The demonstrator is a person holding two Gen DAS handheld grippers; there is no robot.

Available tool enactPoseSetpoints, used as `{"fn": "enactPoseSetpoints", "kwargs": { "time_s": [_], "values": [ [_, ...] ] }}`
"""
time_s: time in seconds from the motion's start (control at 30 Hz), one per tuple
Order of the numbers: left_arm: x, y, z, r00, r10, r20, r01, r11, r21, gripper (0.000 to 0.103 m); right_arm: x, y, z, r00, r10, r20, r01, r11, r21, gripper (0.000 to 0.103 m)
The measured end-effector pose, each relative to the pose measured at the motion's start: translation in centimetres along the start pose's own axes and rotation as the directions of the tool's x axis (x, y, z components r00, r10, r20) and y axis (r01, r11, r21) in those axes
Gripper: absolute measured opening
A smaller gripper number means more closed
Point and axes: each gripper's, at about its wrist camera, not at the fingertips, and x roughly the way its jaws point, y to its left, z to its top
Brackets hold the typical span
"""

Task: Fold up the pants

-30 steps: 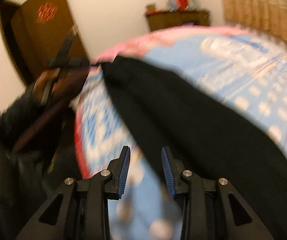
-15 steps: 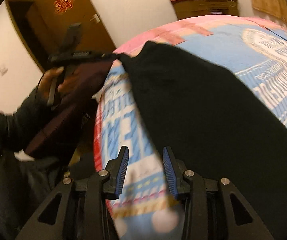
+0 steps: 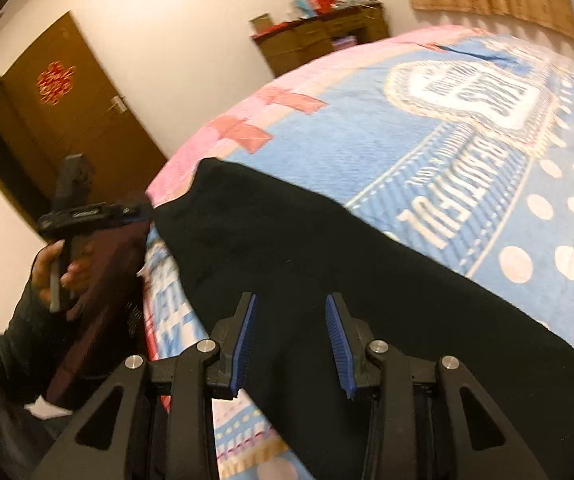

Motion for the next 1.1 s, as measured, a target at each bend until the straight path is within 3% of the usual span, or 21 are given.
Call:
{"fn": "enactPoseSetpoints", "kwargs": {
  "time_s": [0.07, 0.3, 0.4, 0.57, 0.63, 0.7, 0.8, 0.83, 0.87, 1.03, 1.1],
  "values": [
    [0.5, 0.7, 0.2, 0.999, -0.027, -0.02, 0.026, 0.999, -0.042, 0.053, 0.1, -0.4, 0.3, 1.0, -0.009, -0.002, 0.009, 0.999, 0.032, 0.037],
    [2.7, 0.6, 0.5, 0.99, 0.125, -0.071, -0.126, 0.992, -0.001, 0.052, 0.5, -2.0, 2.4, 0.999, -0.031, 0.02, 0.029, 0.994, 0.107, 0.037],
    [3.0, -0.3, 0.3, 0.988, 0.136, -0.074, -0.133, 0.99, 0.036, 0.052, 1.1, -3.2, 3.7, 0.998, -0.052, 0.035, 0.046, 0.987, 0.156, 0.037],
    [3.8, -1.3, 0.3, 0.986, 0.153, -0.061, -0.146, 0.985, 0.093, 0.034, 2.9, -5.6, 5.7, 1.0, -0.011, 0.026, 0.004, 0.971, 0.237, 0.037],
    [3.7, -1.7, 0.5, 0.986, 0.163, -0.04, -0.157, 0.981, 0.116, 0.02, 4.2, -6.3, 6.4, 1.0, 0.009, -0.012, -0.005, 0.968, 0.253, 0.037],
    [3.5, -2.1, 0.9, 0.985, 0.172, -0.022, -0.167, 0.977, 0.136, 0.017, 5.7, -6.9, 7.0, 0.997, 0.052, -0.05, -0.036, 0.958, 0.285, 0.037],
    [3.4, -1.9, 1.2, 0.98, 0.197, 0.0, -0.194, 0.965, 0.174, 0.016, 7.6, -7.0, 7.0, 0.986, 0.112, -0.121, -0.073, 0.954, 0.29, 0.025],
    [3.5, -2.1, 1.3, 0.978, 0.208, 0.002, -0.205, 0.961, 0.184, 0.016, 8.2, -6.8, 7.0, 0.982, 0.138, -0.129, -0.096, 0.953, 0.287, 0.014],
    [3.5, -2.0, 1.4, 0.978, 0.211, 0.003, -0.208, 0.96, 0.186, 0.016, 8.7, -6.3, 6.9, 0.977, 0.162, -0.138, -0.12, 0.954, 0.273, 0.01],
    [3.6, -1.5, 1.9, 0.98, 0.199, -0.004, -0.196, 0.966, 0.169, 0.016, 8.9, -4.6, 6.9, 0.987, 0.101, -0.124, -0.077, 0.98, 0.184, 0.005],
    [3.4, -1.7, 2.2, 0.98, 0.196, 0.009, -0.195, 0.965, 0.175, 0.016, 7.5, -4.3, 7.4, 0.997, 0.053, -0.051, -0.044, 0.986, 0.158, 0.004]
  ]
}}
